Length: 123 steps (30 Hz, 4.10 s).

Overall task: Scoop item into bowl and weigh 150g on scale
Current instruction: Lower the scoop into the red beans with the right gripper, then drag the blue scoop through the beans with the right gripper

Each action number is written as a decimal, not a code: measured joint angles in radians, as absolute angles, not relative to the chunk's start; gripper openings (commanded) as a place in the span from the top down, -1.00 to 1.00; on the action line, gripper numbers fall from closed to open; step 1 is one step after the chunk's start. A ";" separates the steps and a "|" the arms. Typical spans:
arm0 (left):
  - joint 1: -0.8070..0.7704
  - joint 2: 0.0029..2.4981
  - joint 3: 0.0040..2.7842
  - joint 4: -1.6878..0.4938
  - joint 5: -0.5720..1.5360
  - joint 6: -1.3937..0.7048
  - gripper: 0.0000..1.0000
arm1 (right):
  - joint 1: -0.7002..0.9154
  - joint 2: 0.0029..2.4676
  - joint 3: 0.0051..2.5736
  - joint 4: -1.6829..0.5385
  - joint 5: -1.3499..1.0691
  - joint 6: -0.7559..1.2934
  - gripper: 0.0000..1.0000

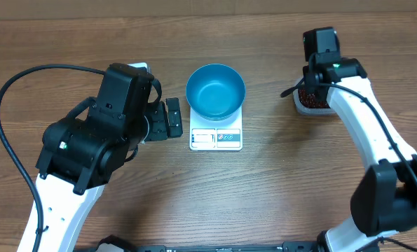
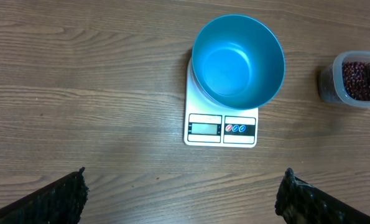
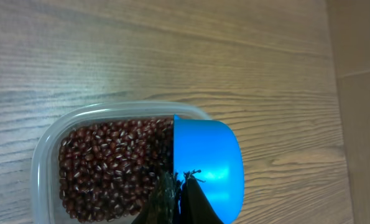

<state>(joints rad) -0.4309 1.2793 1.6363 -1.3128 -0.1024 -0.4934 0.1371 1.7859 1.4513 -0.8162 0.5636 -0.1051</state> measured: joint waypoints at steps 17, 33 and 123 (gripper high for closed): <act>-0.431 1.279 1.636 -1.313 -0.102 -0.493 -0.99 | 0.137 1.798 1.452 -0.862 0.500 -0.105 0.92; -0.431 1.279 1.636 -1.313 -0.102 -0.493 -0.99 | 0.137 1.798 1.453 -0.884 0.406 -0.035 0.92; -0.431 1.279 1.636 -1.313 -0.102 -0.493 -0.99 | -0.064 1.785 1.438 -0.876 -0.066 0.164 0.92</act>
